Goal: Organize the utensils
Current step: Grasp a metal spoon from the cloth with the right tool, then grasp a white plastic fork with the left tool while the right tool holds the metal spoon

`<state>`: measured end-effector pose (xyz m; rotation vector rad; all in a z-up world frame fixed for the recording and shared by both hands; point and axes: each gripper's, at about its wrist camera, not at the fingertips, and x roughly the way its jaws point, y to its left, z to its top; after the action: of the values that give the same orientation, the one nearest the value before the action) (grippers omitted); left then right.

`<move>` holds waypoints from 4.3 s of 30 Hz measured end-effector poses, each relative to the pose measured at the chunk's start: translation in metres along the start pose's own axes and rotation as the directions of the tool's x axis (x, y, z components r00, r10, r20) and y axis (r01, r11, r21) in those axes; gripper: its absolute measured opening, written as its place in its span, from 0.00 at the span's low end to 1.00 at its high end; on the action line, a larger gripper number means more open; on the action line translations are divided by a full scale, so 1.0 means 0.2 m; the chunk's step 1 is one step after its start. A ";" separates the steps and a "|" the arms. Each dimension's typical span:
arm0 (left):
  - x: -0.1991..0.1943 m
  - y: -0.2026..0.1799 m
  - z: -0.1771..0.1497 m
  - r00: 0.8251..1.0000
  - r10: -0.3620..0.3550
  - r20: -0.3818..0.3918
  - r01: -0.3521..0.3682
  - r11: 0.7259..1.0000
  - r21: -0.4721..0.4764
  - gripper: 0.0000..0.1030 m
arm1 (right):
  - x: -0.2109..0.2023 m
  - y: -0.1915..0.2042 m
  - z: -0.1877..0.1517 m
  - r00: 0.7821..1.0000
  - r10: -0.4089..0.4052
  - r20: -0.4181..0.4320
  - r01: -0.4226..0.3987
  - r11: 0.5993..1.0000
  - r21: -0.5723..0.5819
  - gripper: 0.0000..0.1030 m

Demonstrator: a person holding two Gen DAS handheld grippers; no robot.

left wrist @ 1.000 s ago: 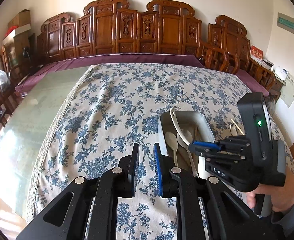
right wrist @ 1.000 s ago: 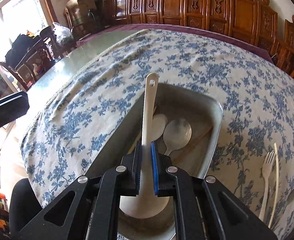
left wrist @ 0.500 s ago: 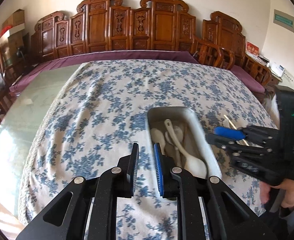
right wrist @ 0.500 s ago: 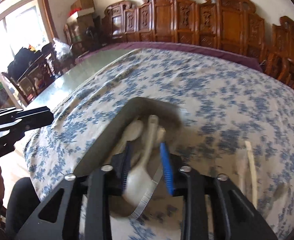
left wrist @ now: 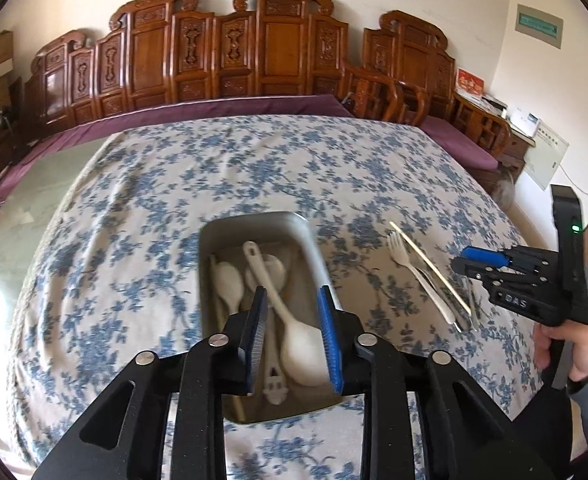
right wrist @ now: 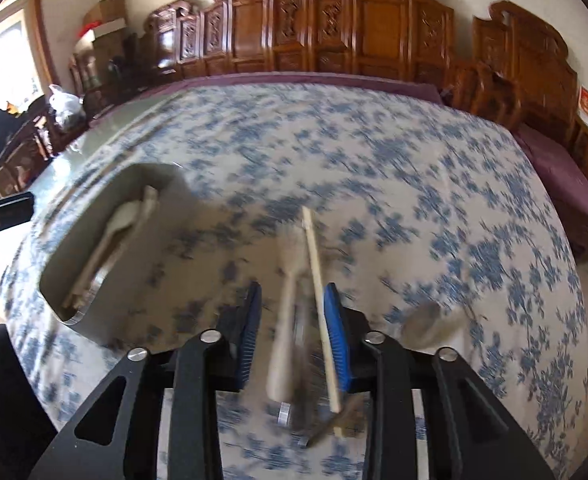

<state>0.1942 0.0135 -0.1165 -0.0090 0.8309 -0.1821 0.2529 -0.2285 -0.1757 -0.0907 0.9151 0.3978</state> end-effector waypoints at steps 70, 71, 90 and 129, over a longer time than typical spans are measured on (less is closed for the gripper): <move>0.66 -0.72 0.02 0.979 -0.078 -0.187 0.102 0.987 0.121 0.31 | -0.15 -0.46 -0.24 0.994 -0.092 0.051 0.080 0.976 0.201 0.30; 0.69 -0.73 0.02 0.978 -0.076 -0.196 0.100 0.988 0.117 0.31 | -0.15 -0.47 -0.25 0.995 -0.088 0.050 0.076 0.975 0.208 0.30; 0.85 -0.68 0.04 0.964 -0.103 -0.246 0.113 0.993 0.025 0.12 | -0.15 -0.42 -0.24 0.997 -0.061 0.052 0.050 0.980 0.192 0.30; 0.83 -0.66 0.02 0.968 -0.037 -0.248 0.057 0.996 0.075 0.22 | -0.29 -0.26 -0.17 0.992 -0.032 0.123 0.013 0.988 0.155 0.30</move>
<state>0.2863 -0.1443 -0.2253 0.0716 1.0718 -0.2658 0.2159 -0.3013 -0.1557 0.0649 0.8175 0.3070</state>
